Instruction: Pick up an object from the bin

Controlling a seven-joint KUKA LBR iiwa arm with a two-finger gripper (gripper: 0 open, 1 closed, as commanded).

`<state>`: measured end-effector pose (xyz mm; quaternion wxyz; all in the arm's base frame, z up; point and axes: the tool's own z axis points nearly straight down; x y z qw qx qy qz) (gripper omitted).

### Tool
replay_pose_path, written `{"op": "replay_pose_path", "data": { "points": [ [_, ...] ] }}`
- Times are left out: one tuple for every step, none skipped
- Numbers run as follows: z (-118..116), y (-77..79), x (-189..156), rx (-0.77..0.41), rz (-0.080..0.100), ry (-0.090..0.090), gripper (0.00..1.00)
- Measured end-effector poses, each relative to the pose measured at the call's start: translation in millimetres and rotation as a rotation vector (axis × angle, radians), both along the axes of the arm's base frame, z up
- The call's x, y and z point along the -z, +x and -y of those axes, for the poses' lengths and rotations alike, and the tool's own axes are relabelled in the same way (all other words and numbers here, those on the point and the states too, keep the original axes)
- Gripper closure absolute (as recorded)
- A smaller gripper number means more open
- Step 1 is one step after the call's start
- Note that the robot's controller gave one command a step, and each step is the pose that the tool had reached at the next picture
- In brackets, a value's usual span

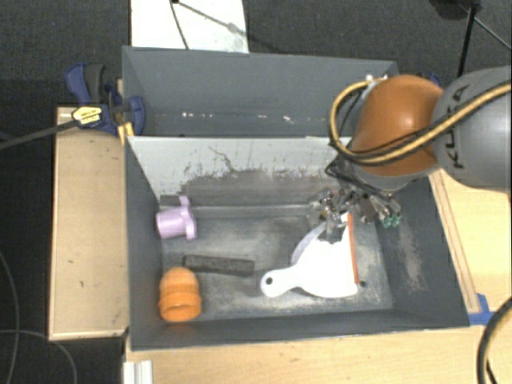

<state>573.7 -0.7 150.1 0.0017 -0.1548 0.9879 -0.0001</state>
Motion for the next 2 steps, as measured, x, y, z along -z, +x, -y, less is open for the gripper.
{"op": "replay_pose_path", "data": {
  "points": [
    [5.0, -0.3, -40.8, -0.003, -0.005, 0.0, 1.0],
    [-6.8, 19.7, -76.6, -0.013, 0.002, 0.0, 1.0]
  ]
}}
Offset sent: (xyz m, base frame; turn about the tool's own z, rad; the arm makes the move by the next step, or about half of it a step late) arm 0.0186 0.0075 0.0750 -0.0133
